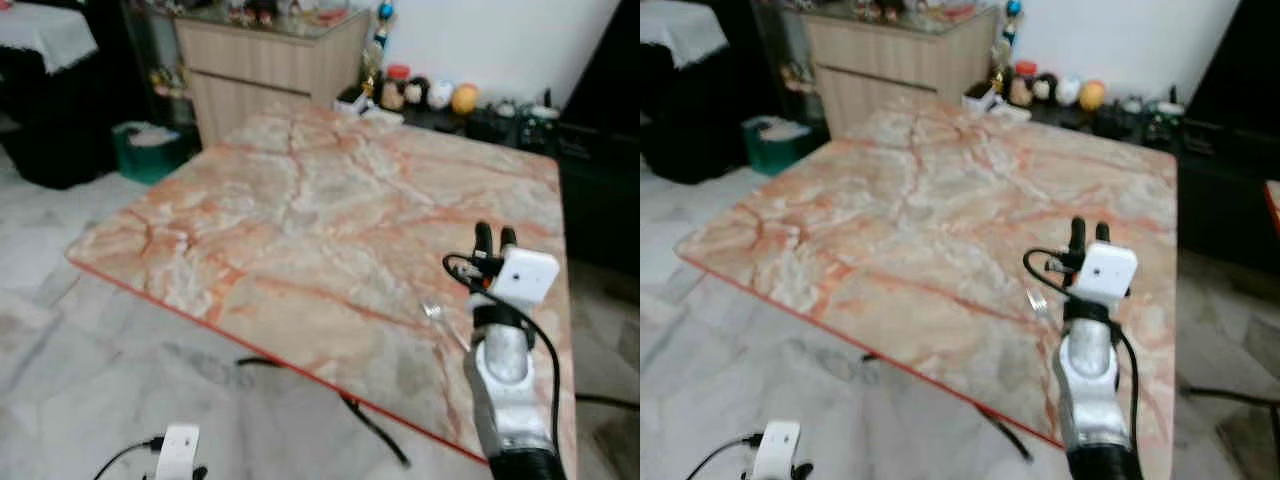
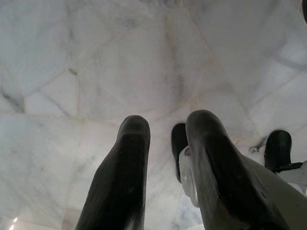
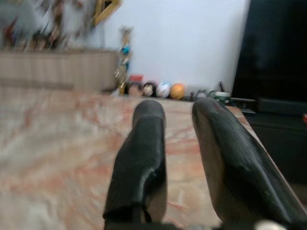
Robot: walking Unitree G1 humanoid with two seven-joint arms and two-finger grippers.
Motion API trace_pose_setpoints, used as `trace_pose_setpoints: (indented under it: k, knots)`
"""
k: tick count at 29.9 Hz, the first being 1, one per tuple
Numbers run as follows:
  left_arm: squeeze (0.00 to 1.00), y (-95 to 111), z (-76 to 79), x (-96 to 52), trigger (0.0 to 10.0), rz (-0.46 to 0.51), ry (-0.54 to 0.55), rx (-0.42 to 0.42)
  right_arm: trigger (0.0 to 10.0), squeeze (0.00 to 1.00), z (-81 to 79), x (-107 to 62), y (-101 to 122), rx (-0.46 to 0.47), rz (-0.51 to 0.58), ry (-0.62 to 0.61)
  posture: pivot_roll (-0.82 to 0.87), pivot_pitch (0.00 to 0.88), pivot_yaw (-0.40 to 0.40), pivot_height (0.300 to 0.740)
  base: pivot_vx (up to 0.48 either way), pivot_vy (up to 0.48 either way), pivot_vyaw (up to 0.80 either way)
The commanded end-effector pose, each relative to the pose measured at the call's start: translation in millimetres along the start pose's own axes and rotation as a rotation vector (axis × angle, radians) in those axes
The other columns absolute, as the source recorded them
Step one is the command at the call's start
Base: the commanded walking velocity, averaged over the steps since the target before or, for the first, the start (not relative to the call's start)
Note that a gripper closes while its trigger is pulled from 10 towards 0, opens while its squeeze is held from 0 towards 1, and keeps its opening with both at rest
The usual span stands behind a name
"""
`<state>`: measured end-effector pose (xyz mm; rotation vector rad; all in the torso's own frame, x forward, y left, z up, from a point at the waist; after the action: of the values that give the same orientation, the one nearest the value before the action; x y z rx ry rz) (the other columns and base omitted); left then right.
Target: Setting the table
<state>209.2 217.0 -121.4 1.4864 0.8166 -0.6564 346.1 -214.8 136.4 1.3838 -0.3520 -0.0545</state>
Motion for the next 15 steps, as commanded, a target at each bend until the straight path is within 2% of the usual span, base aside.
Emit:
trace_pose_setpoints:
  k: [1, 3, 5, 6, 9, 10, 12, 14, 15]
  knots:
    - [0.0, -3.2, 1.5, 0.0, 10.0, -0.018, -0.003, -0.005, 10.0, 0.0, 22.0, -2.8, -9.4, -0.048, -0.063, 0.016, 0.1, 0.0, -0.037, 0.74, 0.0, 0.0, 0.0]
    - [0.0, -3.2, 1.6, 0.0, 10.0, -0.019, -0.003, -0.006, 10.0, 0.0, 28.9, -5.5, -13.9, -0.078, -0.087, 0.062, 0.1, 0.0, -0.035, 0.74, 0.0, 0.0, 0.0]
    - [0.0, -3.1, 1.3, 0.1, 10.0, -0.02, -0.003, -0.004, 10.0, 0.0, 37.9, -8.7, -23.3, -0.168, -0.14, 0.121, 0.08, 0.0, -0.028, 0.74, 0.0, 0.0, 0.0]
    - [0.0, -2.9, 1.1, 0.2, 10.0, -0.022, -0.002, -0.003, 10.0, 0.0, 45.9, -11.8, -31.1, -0.181, -0.188, 0.163, 0.08, 0.0, -0.027, 0.74, 0.0, 0.0, 0.0]
    - [0.0, -1.9, 0.2, 0.4, 10.0, -0.022, -0.002, -0.002, 10.0, 0.0, 49.8, -14.3, -39.6, -0.202, -0.246, 0.221, 0.07, 0.0, -0.026, 0.74, 0.0, 0.0, 0.0]
    - [0.0, 0.3, -1.1, 0.7, 10.0, -0.021, -0.001, -0.003, 10.0, 0.0, 47.1, -18.3, -51.2, -0.205, -0.326, 0.281, 0.07, 0.0, -0.026, 0.74, 0.0, 0.0, 0.0]
    - [0.0, 3.8, -2.7, 1.3, 10.0, -0.018, -0.001, -0.004, 10.0, 0.0, 38.9, -21.6, -55.4, -0.201, -0.352, 0.35, 0.08, 0.0, -0.026, 0.74, 0.0, 0.0, 0.0]
    - [0.0, 7.1, -3.5, 1.9, 10.0, -0.015, -0.002, -0.005, 10.0, 0.0, 21.9, -29.1, -60.1, -0.166, -0.391, 0.475, 0.08, 0.0, -0.025, 0.74, 0.0, 0.0, 0.0]
    - [0.0, 9.4, -3.7, 2.3, 10.0, -0.013, -0.004, -0.008, 10.0, 0.76, 9.3, -34.2, -60.5, -0.149, -0.403, 0.575, 0.08, 0.0, -0.021, 0.74, 0.0, 0.0, 0.0]
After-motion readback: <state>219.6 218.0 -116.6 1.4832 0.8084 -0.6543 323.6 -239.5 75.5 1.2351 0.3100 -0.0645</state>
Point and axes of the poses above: a point about 5 cm out from each wrist's last joint towards the gripper, its own x axis pointing out of the wrist towards the gripper, its own y axis along the axis of the wrist's last joint, z = x × y, the point moved 5 cm from there along x, pointing out of the wrist towards the gripper, and after that the axes turned 4 degrees about -x, right-handed, at the moved point
